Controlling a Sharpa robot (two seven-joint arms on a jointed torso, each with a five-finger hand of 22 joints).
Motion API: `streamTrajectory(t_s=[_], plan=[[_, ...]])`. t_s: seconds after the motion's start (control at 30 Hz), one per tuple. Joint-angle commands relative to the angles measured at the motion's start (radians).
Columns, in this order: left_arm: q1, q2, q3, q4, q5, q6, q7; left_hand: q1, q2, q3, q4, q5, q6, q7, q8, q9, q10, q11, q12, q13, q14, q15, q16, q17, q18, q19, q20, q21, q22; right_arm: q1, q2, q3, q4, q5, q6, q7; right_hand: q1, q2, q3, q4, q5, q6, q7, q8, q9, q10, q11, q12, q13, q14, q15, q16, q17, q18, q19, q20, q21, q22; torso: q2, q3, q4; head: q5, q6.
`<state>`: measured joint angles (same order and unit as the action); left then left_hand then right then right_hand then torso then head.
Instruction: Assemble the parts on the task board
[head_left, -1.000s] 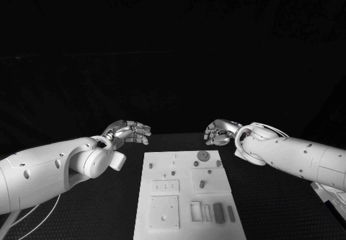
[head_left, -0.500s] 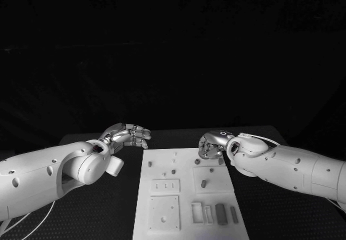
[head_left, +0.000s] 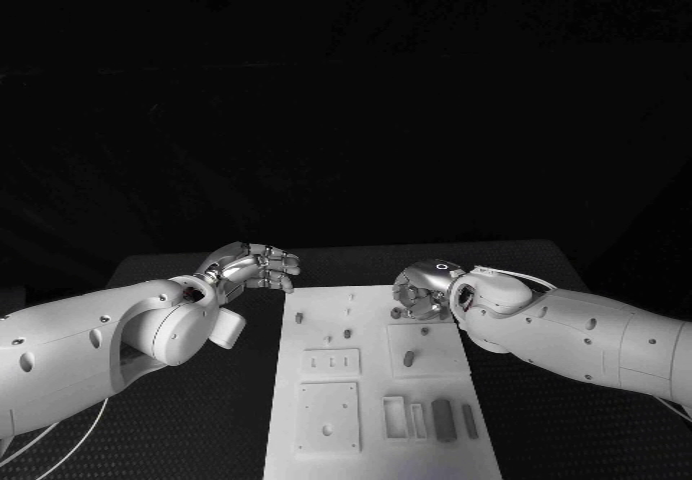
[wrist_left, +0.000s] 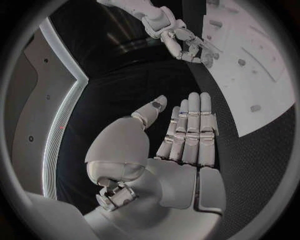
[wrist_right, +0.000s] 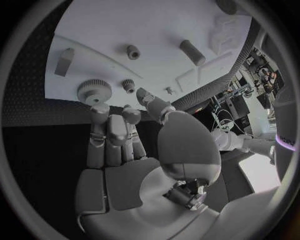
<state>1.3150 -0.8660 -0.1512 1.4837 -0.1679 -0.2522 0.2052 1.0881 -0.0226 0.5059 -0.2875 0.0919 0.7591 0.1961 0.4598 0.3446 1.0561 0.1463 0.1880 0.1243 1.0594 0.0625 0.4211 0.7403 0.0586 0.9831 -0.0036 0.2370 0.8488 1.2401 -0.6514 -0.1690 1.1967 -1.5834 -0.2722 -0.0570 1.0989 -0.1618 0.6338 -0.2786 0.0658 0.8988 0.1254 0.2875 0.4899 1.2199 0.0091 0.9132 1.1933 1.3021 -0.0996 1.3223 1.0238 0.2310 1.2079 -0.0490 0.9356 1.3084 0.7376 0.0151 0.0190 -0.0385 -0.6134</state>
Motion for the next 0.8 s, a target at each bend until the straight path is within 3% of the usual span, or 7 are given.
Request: streamTrajectory(t_s=[0.03,0.53,0.8], plan=[[0.003,-0.002,0.001,0.004,-0.005,0.014,0.016,-0.009,-0.005,-0.005,0.001,-0.004,0.002,0.002,-0.008,-0.001,0.000,0.007,-0.007,-0.002,0.007,-0.001,-0.005,0.002,0.009,0.004,-0.006,-0.007,0.000,-0.002,0.009,0.000,-0.007,-0.031,0.007,-0.010,-0.012,0.000,0.007,0.001,0.002,-0.008,0.005,-0.009,-0.002,-0.012,0.008,0.030,0.024,0.004,0.009,0.016,0.015,0.031,-0.001,-0.006,0.013,0.024,0.011,-0.0014,0.0010,-0.001,0.005],[0.003,-0.003,0.004,0.009,-0.005,0.017,0.015,-0.015,-0.006,-0.005,0.003,-0.004,0.001,0.003,-0.011,-0.003,0.002,0.007,-0.010,-0.002,0.007,-0.001,-0.009,0.006,0.005,0.005,-0.009,-0.009,-0.001,-0.009,0.025,0.000,-0.041,-0.040,0.010,-0.011,-0.027,0.000,0.012,0.015,0.002,-0.025,0.010,-0.024,-0.009,-0.017,0.012,0.064,0.047,0.018,0.014,0.044,0.045,0.031,0.000,-0.011,0.033,0.023,0.033,-0.0025,0.0069,-0.001,0.010],[0.003,-0.001,0.005,0.005,-0.005,0.019,0.012,-0.017,-0.006,-0.005,0.003,-0.004,0.000,0.004,-0.013,-0.004,0.002,0.007,-0.012,-0.002,0.007,-0.001,-0.011,0.008,0.004,0.005,-0.011,-0.011,-0.001,-0.009,0.025,-0.001,-0.039,-0.040,0.014,-0.009,-0.032,0.004,0.015,0.022,0.002,-0.008,0.009,-0.016,-0.006,-0.019,0.012,0.070,0.050,0.019,0.013,0.050,0.050,0.031,-0.002,-0.013,0.039,0.022,0.044,-0.0031,0.0042,0.005,0.006]])
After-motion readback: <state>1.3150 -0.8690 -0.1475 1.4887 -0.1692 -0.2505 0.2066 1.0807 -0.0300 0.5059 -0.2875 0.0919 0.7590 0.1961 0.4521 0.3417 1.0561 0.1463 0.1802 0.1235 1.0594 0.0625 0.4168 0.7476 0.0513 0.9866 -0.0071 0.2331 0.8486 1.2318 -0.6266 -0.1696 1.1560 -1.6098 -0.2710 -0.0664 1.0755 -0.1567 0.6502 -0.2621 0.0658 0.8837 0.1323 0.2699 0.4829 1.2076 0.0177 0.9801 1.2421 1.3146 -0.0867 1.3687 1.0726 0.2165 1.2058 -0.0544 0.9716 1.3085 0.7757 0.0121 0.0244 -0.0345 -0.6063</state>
